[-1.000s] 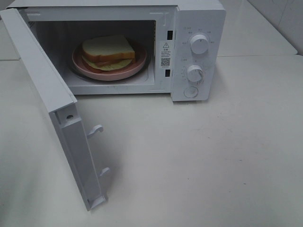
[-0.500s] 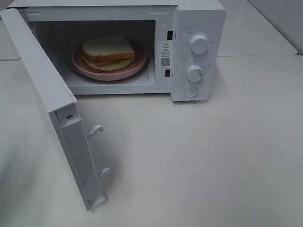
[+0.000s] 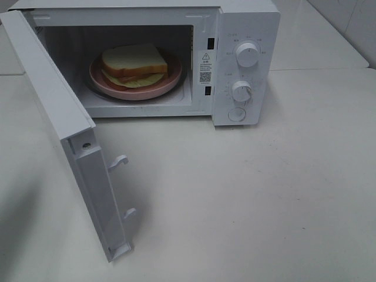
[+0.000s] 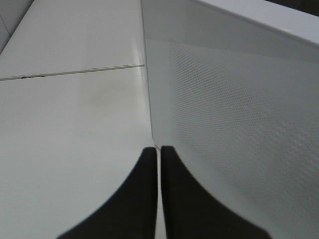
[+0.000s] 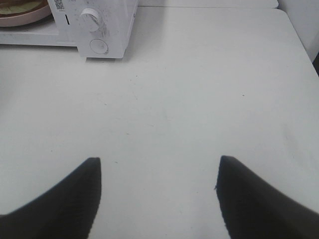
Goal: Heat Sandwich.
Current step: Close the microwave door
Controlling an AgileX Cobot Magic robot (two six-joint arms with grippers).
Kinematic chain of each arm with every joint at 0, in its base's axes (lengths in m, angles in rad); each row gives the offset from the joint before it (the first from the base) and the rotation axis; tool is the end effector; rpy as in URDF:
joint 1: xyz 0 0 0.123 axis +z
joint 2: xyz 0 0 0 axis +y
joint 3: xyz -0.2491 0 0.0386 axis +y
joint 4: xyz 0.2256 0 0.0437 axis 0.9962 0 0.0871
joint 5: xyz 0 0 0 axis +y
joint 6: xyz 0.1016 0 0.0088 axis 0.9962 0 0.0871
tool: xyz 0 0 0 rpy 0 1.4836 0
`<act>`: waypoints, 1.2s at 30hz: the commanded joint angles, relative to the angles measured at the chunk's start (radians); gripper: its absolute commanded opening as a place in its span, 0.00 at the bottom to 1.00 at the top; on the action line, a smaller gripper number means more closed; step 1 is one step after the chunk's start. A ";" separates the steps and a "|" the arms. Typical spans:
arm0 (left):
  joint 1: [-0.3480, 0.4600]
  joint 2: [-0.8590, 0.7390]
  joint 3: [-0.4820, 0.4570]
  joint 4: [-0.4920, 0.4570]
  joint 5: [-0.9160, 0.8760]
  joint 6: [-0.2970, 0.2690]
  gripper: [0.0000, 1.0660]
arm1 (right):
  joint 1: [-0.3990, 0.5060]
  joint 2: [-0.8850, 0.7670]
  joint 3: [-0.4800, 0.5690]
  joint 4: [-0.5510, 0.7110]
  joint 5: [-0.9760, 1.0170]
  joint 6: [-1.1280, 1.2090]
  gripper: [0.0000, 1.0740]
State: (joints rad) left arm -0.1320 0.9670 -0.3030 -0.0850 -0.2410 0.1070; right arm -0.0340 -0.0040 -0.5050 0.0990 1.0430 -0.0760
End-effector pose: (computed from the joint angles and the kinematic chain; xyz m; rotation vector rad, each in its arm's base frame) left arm 0.1898 -0.0231 0.2116 0.1354 1.9029 -0.0535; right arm 0.0184 0.0081 0.2649 -0.0463 2.0135 0.0479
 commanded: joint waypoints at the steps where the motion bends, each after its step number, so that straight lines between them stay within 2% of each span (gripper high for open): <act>1: -0.006 0.067 0.003 0.011 -0.122 -0.036 0.00 | 0.002 -0.026 0.002 -0.004 -0.004 0.007 0.60; 6: -0.006 0.145 0.003 0.092 -0.200 -0.073 0.00 | 0.002 -0.026 0.002 -0.004 -0.004 0.007 0.60; 10: -0.006 0.232 0.003 0.191 -0.305 -0.140 0.00 | 0.002 -0.026 0.002 -0.004 -0.004 0.007 0.60; 11: -0.006 0.232 0.003 0.191 -0.305 -0.140 0.00 | 0.002 -0.026 0.002 -0.004 -0.004 0.007 0.60; 12: -0.006 0.270 0.003 0.218 -0.357 -0.171 0.00 | 0.002 -0.026 0.002 -0.004 -0.004 0.007 0.60; 14: -0.010 0.305 0.003 0.236 -0.400 -0.190 0.00 | 0.002 -0.026 0.002 -0.004 -0.004 0.007 0.60; 17: -0.032 0.358 0.003 0.237 -0.456 -0.192 0.00 | 0.002 -0.026 0.002 -0.004 -0.004 0.007 0.60; 24: -0.094 0.455 0.002 0.200 -0.543 -0.169 0.00 | 0.002 -0.026 0.002 -0.004 -0.004 0.007 0.60; 28: -0.173 0.526 0.002 0.112 -0.619 -0.078 0.00 | 0.002 -0.026 0.002 -0.004 -0.004 0.007 0.60; 31: -0.197 0.542 0.001 0.085 -0.633 -0.062 0.00 | 0.002 -0.026 0.002 -0.004 -0.004 0.007 0.60; 33: -0.244 0.564 0.000 0.020 -0.663 -0.034 0.00 | 0.002 -0.026 0.002 -0.004 -0.004 0.007 0.60; 36: -0.280 0.581 -0.005 -0.030 -0.678 -0.007 0.00 | 0.002 -0.026 0.002 -0.004 -0.004 0.007 0.60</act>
State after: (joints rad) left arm -0.4040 1.5490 -0.3030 -0.0960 -0.8890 0.0890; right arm -0.0340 -0.0040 -0.5050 0.0990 1.0430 -0.0750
